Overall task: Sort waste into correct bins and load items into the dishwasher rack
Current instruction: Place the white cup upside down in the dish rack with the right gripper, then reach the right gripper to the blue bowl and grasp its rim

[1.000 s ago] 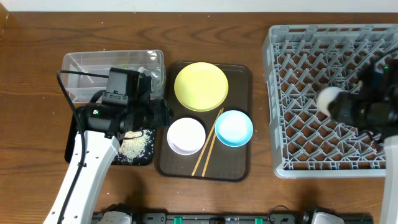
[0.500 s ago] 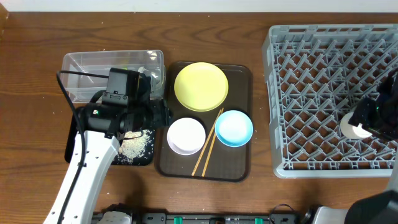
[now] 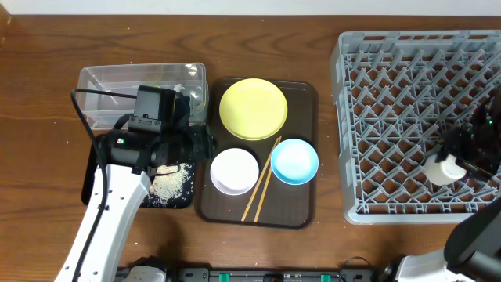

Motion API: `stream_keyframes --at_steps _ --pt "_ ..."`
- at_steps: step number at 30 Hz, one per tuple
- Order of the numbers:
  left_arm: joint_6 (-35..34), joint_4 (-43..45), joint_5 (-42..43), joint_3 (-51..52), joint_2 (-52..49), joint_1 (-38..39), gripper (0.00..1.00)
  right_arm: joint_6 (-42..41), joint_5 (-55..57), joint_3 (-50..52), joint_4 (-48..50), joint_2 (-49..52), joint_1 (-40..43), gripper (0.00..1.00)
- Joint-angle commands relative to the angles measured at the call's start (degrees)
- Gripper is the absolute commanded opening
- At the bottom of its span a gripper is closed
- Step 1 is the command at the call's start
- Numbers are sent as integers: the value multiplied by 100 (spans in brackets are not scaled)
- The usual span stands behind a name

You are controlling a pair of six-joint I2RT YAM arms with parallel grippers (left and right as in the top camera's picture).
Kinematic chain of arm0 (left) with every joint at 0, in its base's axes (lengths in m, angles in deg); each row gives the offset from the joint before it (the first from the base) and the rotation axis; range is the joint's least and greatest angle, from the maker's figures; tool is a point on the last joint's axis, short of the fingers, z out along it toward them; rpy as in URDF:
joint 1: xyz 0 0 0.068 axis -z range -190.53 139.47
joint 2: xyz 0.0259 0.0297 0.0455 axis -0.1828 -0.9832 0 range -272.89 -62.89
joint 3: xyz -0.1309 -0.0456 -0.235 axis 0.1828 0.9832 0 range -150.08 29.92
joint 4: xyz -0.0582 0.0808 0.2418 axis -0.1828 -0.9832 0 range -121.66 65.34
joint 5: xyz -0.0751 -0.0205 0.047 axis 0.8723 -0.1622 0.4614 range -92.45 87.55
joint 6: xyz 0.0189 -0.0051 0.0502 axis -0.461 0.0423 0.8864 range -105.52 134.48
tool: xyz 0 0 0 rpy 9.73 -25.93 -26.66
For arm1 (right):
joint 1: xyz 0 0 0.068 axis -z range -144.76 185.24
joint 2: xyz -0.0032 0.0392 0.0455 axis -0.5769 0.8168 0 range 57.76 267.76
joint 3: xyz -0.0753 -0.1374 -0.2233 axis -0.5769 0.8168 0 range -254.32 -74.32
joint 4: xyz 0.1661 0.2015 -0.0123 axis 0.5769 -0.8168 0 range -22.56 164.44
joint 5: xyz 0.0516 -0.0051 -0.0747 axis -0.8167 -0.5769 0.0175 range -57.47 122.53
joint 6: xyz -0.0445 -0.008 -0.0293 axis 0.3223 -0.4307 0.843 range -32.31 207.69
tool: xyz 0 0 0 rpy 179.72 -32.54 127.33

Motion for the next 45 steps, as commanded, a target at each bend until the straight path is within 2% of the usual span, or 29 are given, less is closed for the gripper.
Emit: stream_keyframes --at_steps 1,8,11,16,22,25,30,35,39,42,45 --pt "96 -11 -74 -74 20 -24 64 -24 -131 -59 9 46 46 99" --pt "96 -11 -74 -74 20 -24 64 -26 -243 -70 -33 9 46 99" --pt "98 -11 -74 -74 20 -26 64 -26 -415 -166 -98 -127 44 93" --pt "98 -11 -74 -74 20 -26 65 -4 -988 -411 52 -654 -136 91" --pt "98 -50 -138 -68 -2 -24 65 997 -2509 -417 664 -1436 -975 89" --pt "94 -275 -713 -39 -28 -24 65 1377 -2824 -417 859 -1576 -1646 88" --pt "-107 -868 -1650 -39 -111 -26 65 1631 -2662 -413 1060 -1443 -3051 85" --pt "-227 -990 -1827 -39 -116 -26 65 1322 -1921 -413 1346 -1019 -4140 81" --pt "-227 -992 -1827 -39 -116 -26 65 935 -1340 -413 1458 -522 -4719 77" --pt "-227 -992 -1827 -39 -116 -26 65 651 -992 -413 1502 -74 -5023 67" --pt "-225 -992 -1827 -39 -116 -26 65 358 -726 -413 1517 354 -5178 62"
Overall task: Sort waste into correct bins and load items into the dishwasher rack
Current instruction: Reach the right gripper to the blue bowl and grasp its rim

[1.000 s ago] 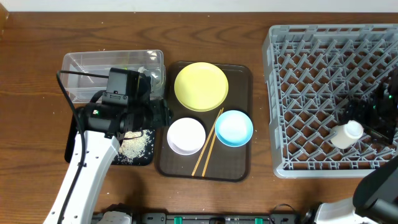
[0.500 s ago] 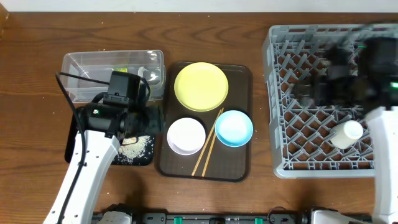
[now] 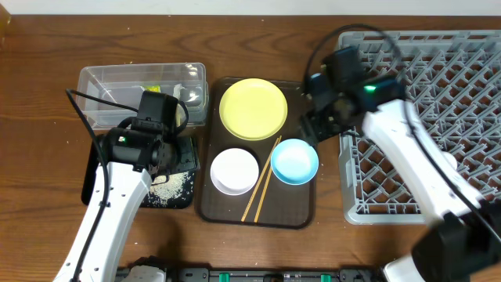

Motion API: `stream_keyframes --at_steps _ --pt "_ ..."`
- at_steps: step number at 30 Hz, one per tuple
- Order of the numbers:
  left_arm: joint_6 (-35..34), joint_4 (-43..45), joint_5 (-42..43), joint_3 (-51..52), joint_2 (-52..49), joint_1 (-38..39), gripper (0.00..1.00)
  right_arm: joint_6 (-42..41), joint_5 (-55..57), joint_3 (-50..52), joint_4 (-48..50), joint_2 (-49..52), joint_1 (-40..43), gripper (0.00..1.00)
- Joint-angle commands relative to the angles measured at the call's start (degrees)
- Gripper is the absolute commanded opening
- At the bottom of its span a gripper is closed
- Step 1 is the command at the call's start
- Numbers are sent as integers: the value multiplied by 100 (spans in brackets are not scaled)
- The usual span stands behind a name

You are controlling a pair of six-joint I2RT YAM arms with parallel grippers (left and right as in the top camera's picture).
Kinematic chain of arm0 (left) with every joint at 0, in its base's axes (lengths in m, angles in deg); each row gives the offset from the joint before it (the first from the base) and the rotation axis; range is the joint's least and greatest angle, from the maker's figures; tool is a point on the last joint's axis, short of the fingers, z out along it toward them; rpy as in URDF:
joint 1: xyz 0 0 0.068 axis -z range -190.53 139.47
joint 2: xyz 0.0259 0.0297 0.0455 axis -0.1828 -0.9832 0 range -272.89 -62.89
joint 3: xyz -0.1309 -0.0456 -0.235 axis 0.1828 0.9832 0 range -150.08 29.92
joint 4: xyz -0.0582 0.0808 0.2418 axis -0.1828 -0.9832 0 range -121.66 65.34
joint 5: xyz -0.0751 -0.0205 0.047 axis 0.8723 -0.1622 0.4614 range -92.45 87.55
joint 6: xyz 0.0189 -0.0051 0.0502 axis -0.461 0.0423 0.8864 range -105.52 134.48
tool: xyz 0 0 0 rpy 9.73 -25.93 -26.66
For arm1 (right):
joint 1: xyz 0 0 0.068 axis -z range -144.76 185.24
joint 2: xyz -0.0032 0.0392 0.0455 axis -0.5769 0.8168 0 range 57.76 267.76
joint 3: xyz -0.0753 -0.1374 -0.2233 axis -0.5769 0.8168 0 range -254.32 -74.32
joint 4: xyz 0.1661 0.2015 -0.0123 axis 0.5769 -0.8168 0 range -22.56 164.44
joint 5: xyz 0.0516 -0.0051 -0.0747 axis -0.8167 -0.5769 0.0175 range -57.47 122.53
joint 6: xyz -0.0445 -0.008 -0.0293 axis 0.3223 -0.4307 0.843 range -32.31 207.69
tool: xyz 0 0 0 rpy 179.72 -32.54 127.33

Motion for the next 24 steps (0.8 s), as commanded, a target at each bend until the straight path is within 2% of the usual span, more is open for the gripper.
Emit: stream_keyframes --at_steps 1,3,9,12,16,17,24 --pt "-31 -31 -131 -39 -39 -26 65 -490 586 -46 4 490 -177 57" --pt "-31 -31 -131 -39 -39 -26 65 -588 614 -46 2 758 -195 49" --pt "-28 -31 -131 -39 -39 -26 65 -719 612 -46 -2 1451 -195 42" --pt "-28 -28 -131 -39 -39 -26 65 -737 546 -46 -15 1744 -197 35" --pt "-28 -28 -131 -39 -39 -26 66 -737 549 -46 -37 1917 -197 6" --pt "-28 -28 -131 -39 -39 -26 65 -739 549 -46 -26 1921 -197 2" --pt "-28 -28 -131 -39 -39 -26 65 -927 859 -59 -66 1554 -24 1"
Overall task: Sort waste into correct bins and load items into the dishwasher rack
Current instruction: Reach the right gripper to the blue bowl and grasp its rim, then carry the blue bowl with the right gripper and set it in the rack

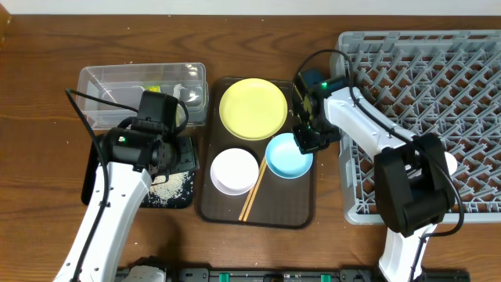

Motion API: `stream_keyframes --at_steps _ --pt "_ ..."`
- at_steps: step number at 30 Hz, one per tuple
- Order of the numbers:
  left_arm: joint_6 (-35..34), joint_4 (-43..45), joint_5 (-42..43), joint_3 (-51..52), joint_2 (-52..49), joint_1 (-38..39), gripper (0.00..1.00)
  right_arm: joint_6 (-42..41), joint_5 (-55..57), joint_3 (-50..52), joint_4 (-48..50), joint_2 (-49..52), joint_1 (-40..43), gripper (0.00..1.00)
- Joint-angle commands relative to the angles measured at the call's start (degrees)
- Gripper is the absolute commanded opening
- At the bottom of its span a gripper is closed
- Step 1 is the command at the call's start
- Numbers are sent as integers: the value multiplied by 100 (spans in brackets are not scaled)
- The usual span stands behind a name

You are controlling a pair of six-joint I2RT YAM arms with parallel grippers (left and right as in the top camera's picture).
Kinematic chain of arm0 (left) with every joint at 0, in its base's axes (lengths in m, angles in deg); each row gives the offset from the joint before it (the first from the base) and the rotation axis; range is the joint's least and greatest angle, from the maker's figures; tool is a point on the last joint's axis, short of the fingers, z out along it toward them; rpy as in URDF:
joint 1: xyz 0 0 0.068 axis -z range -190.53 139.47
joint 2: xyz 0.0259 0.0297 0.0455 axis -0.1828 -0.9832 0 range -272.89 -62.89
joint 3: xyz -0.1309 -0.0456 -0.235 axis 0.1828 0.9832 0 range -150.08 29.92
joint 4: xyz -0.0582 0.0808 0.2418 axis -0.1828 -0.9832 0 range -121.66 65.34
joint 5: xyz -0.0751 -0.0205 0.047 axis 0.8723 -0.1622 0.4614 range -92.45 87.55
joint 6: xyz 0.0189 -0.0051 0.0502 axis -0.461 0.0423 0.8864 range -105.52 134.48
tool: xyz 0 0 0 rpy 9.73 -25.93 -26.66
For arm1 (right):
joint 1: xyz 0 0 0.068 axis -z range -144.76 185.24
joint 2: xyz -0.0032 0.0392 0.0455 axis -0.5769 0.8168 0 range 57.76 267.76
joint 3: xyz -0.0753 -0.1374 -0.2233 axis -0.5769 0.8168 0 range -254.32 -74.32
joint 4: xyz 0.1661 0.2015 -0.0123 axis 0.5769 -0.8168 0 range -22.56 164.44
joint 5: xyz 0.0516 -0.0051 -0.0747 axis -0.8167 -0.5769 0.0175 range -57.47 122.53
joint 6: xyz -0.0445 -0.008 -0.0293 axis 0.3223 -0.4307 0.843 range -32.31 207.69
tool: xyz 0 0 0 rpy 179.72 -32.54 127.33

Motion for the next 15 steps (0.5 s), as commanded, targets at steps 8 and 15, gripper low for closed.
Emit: stream_keyframes --at_steps 8,15 --pt "-31 -28 -66 -39 -39 -26 66 -155 909 -50 96 -1539 468 1" --pt "-31 -28 -66 -39 -39 -26 66 -151 3005 -50 841 -2568 619 1"
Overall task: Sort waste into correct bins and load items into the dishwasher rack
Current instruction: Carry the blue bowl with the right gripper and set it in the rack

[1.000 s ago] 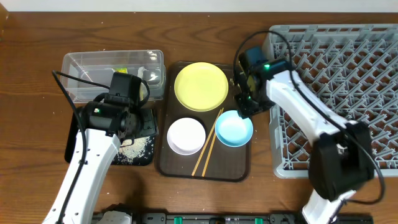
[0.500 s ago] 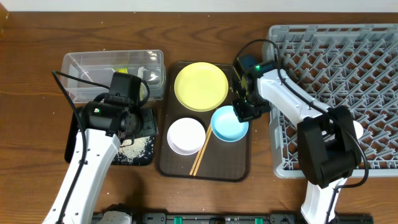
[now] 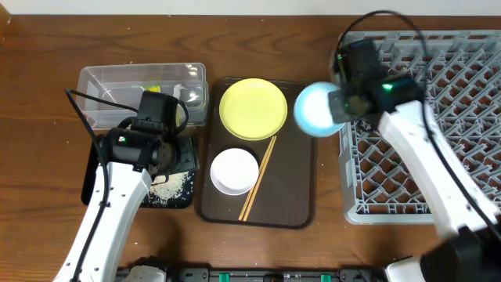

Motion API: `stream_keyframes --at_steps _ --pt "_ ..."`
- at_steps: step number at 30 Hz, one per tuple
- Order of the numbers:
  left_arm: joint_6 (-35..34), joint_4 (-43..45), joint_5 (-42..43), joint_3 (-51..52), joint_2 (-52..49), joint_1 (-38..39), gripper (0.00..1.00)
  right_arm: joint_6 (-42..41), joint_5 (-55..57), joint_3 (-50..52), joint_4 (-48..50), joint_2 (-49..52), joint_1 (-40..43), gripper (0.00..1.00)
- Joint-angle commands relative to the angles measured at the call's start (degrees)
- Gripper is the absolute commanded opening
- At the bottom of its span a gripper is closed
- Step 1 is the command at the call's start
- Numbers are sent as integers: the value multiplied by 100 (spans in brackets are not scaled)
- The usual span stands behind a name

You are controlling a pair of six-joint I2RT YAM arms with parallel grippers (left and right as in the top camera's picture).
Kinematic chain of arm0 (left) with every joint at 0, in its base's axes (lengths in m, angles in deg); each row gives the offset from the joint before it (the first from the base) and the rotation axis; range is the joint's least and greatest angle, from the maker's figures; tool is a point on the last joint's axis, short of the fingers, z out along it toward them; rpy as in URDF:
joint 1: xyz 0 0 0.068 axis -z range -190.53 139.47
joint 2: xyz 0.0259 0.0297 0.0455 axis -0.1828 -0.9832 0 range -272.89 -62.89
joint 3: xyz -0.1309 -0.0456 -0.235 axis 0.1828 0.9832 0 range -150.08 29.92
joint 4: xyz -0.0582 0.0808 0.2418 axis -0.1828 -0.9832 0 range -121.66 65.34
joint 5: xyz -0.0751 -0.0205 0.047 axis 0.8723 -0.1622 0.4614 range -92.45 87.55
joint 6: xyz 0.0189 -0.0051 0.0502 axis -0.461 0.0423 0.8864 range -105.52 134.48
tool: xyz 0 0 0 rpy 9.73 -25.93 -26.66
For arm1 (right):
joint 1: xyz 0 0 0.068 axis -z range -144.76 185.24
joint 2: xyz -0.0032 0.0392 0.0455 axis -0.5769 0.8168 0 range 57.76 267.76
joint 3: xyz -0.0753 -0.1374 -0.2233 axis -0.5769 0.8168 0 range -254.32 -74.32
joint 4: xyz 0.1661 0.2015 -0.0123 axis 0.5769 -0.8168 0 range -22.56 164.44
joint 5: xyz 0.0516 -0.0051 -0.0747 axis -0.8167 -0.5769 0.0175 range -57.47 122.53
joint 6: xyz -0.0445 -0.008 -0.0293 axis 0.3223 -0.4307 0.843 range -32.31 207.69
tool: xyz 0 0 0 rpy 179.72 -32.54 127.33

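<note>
My right gripper (image 3: 335, 106) is shut on the rim of the light blue bowl (image 3: 315, 109), which hangs in the air between the brown tray (image 3: 297, 211) and the left edge of the grey dishwasher rack (image 3: 462, 55). On the tray lie a yellow plate (image 3: 252, 109), a white bowl (image 3: 234, 171) and a pair of chopsticks (image 3: 258, 180). My left gripper (image 3: 174, 153) sits low over the black tray (image 3: 180, 200) of spilled rice; its wrist hides the fingers.
A clear plastic bin (image 3: 117, 82) with scraps in it stands at the back left, touching the black tray. The rack fills the right side of the table. Bare wooden table runs along the back and the front left.
The blue bowl was on the brown tray beside the chopsticks with my right gripper at its rim. Now it is lifted and further right, by the rack's edge. The left arm is unchanged.
First my right gripper was deep in the rack by a white cup, and my left reached toward the brown tray. Then the right was above the blue bowl and the left back over the rice tray. Later the bowl had slid left, and now hangs lifted.
</note>
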Motion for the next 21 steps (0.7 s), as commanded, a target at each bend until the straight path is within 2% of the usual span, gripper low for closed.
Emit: stream_keyframes --at_steps 1,5,10,15,21 --pt "-31 -28 -66 -39 -39 -26 66 -79 1622 -46 337 -282 107 1" --pt "-31 -28 -66 -39 -39 -26 66 -79 2970 -46 903 -323 179 1" --pt "-31 -28 -66 -39 -39 -26 66 68 3976 -44 1792 -140 326 2" --pt "-31 -31 -66 -39 -39 -24 66 133 4092 -44 2599 153 535 2" --pt "-31 -28 -66 -39 -39 -24 66 761 4116 -44 3342 616 800 2"
